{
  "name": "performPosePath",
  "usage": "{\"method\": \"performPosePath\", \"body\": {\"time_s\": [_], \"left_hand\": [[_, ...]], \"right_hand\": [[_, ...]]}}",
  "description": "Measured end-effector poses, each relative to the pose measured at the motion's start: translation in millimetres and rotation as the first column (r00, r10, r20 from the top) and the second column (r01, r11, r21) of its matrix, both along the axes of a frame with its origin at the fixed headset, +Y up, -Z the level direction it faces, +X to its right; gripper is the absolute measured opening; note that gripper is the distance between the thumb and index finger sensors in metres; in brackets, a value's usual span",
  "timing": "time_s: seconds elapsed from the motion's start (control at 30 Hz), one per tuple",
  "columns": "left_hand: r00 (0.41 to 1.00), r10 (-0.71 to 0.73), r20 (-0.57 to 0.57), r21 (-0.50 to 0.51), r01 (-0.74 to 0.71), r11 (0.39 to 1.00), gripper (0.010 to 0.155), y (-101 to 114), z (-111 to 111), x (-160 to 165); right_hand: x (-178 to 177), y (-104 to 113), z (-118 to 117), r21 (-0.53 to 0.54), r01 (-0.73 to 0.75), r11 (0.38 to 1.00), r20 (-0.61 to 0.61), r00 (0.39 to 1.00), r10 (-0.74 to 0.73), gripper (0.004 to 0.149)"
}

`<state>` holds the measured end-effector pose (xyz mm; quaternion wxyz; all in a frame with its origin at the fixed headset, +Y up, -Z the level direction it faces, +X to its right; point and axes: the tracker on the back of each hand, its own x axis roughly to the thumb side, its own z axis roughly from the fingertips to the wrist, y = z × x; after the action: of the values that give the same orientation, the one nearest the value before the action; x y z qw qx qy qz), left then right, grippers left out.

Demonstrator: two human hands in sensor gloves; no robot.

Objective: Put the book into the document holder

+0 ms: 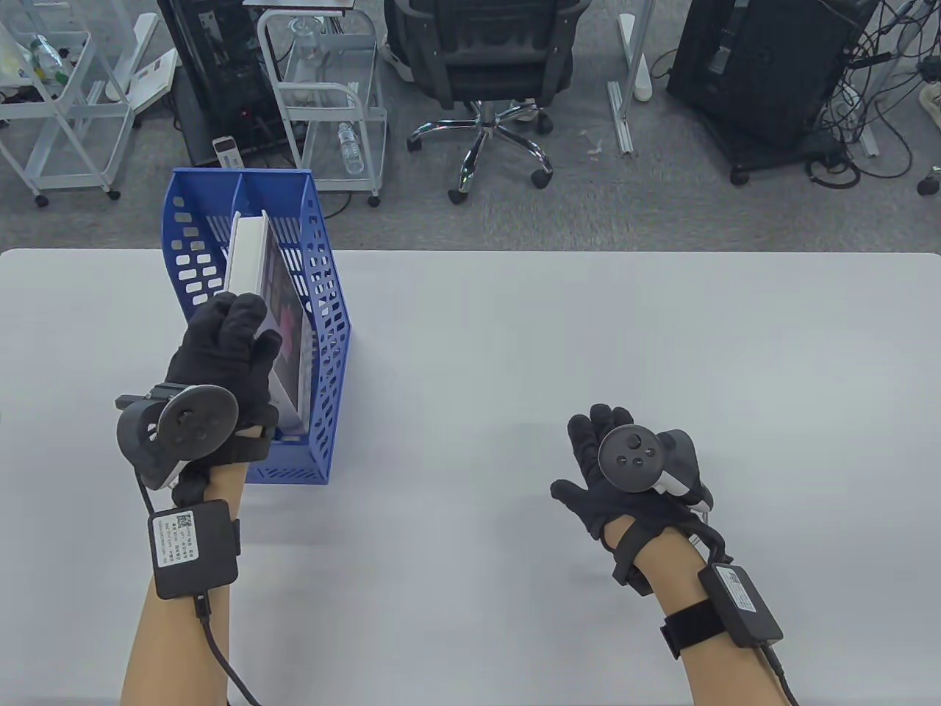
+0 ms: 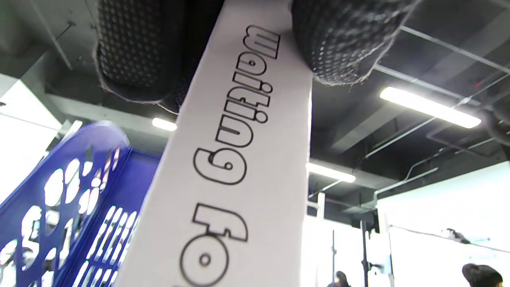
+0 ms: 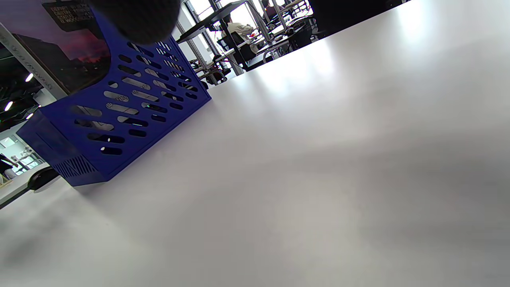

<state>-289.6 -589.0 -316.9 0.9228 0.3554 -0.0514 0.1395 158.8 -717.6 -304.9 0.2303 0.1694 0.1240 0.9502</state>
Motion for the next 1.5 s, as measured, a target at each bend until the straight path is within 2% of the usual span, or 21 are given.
{"method": "performPosePath", "body": {"time_s": [0.1, 0.27, 0.63, 0.77, 0.93, 1.07, 1.13, 1.17, 1.2, 1.23, 1.27, 1.3, 1.33, 1.37, 1.43, 1.5], "left_hand": [[1.0, 0.008, -0.022, -0.079, -0.009, 0.997, 0.055, -14.1, -8.5, -2.1], [0.999, 0.02, -0.04, -0.138, -0.026, 0.99, 0.054, -28.2, -17.5, -4.0], [0.998, 0.042, -0.046, -0.154, -0.048, 0.987, 0.055, -33.5, -24.9, -2.2], [0.998, 0.016, -0.054, -0.202, -0.027, 0.979, 0.057, -29.7, -26.1, -0.7], [0.991, -0.072, -0.114, -0.202, 0.048, 0.978, 0.074, -19.0, -13.5, 4.9], [0.993, -0.026, -0.111, -0.09, 0.016, 0.996, 0.076, 4.0, 12.1, 16.5], [0.998, 0.037, -0.052, -0.165, -0.045, 0.985, 0.071, 12.6, 28.3, 37.6], [0.997, 0.074, -0.031, -0.22, -0.079, 0.972, 0.069, 12.1, 33.5, 47.0], [0.991, 0.134, -0.008, -0.337, -0.129, 0.933, 0.069, 6.7, 38.7, 59.3], [0.983, 0.182, 0.005, -0.438, -0.161, 0.884, 0.071, 0.3, 41.9, 68.3], [0.966, 0.256, 0.04, -0.578, -0.187, 0.795, 0.072, -11.7, 45.7, 81.5], [0.951, 0.301, 0.071, -0.642, -0.188, 0.743, 0.073, -20.7, 47.9, 89.5], [0.928, 0.357, 0.105, -0.69, -0.19, 0.698, 0.074, -31.3, 50.4, 98.3], [0.892, 0.436, 0.12, -0.761, -0.2, 0.618, 0.075, -49.9, 53.6, 111.9], [0.845, 0.518, 0.13, -0.829, -0.193, 0.524, 0.077, -71.1, 58.5, 125.9], [0.855, 0.505, 0.115, -0.85, -0.178, 0.496, 0.08, -85.1, 60.4, 135.6]], "right_hand": [[-0.4, -0.4, 0.4, -0.007, -0.001, 1.0, -0.003, 1.0, 0.001, 0.087], [-0.8, -0.7, 0.4, -0.01, 0.005, 1.0, -0.007, 1.0, -0.005, 0.087], [-1.2, -0.2, 0.5, -0.014, 0.008, 1.0, -0.011, 1.0, -0.009, 0.087], [-1.1, -0.5, 0.5, -0.018, 0.008, 1.0, -0.011, 1.0, -0.008, 0.087], [-0.7, 1.3, 0.0, -0.016, 0.007, 1.0, -0.009, 1.0, -0.007, 0.087], [0.2, 2.2, -0.6, -0.015, 0.007, 1.0, -0.004, 1.0, -0.007, 0.087], [0.9, 3.8, -0.6, -0.008, 0.013, 1.0, 0.0, 1.0, -0.013, 0.087], [1.0, 4.3, -0.6, -0.006, 0.012, 1.0, 0.001, 1.0, -0.012, 0.087], [1.0, 5.2, -0.4, -0.003, 0.011, 1.0, 0.001, 1.0, -0.011, 0.087], [0.8, 6.0, -0.1, 0.001, 0.01, 1.0, 0.001, 1.0, -0.01, 0.087], [0.3, 7.1, 0.5, 0.006, 0.01, 1.0, -0.001, 1.0, -0.01, 0.087], [-0.2, 7.9, 1.1, 0.008, 0.01, 1.0, -0.002, 1.0, -0.01, 0.087], [-1.1, 8.8, 1.9, 0.012, 0.009, 1.0, -0.004, 1.0, -0.008, 0.087], [-2.6, 10.1, 2.9, 0.016, 0.007, 1.0, -0.01, 1.0, -0.007, 0.087], [-5.3, 12.1, 4.3, 0.025, 0.004, 1.0, -0.017, 1.0, -0.003, 0.087], [-7.8, 13.2, 5.3, 0.03, 0.0, 1.0, -0.025, 1.0, 0.0, 0.087]]}}
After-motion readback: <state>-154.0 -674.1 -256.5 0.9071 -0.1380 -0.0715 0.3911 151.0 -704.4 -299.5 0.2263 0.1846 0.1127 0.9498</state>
